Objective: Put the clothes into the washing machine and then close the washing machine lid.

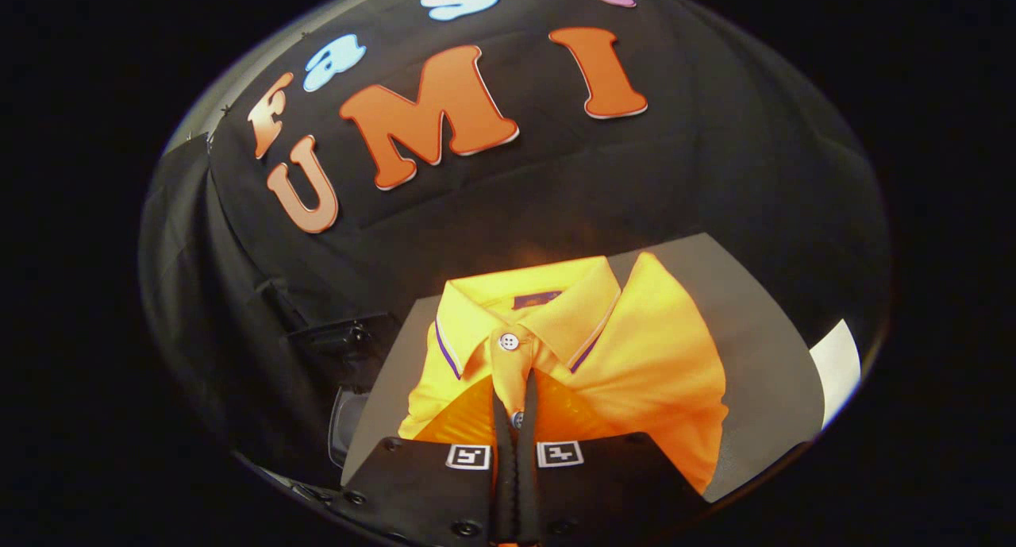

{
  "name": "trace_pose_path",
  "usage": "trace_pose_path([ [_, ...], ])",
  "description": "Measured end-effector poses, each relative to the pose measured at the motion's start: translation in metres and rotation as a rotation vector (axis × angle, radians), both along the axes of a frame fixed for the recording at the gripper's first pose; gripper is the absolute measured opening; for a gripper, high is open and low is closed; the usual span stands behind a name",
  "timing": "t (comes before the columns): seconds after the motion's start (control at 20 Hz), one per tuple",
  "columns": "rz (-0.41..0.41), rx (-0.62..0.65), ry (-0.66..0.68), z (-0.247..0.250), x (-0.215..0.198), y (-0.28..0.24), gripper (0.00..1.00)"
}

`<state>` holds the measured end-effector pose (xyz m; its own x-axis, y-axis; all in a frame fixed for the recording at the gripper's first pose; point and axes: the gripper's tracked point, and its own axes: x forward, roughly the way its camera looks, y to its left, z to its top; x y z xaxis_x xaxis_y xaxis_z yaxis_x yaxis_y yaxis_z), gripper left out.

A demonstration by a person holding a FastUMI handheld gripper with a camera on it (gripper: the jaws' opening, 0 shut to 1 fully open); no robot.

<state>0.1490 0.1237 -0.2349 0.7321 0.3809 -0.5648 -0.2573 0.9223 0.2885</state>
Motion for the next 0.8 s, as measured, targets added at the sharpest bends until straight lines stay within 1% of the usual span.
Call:
trace_pose_path([
  [0.15,0.046,0.035,-0.118,0.040,-0.027,0.011,0.08],
  [0.4,0.137,0.108,-0.228,0.094,-0.053,0.051,0.08],
  [0.6,0.184,0.172,-0.250,0.116,-0.070,0.106,0.08],
  [0.8,0.201,0.189,-0.283,0.130,-0.079,0.167,0.08],
])
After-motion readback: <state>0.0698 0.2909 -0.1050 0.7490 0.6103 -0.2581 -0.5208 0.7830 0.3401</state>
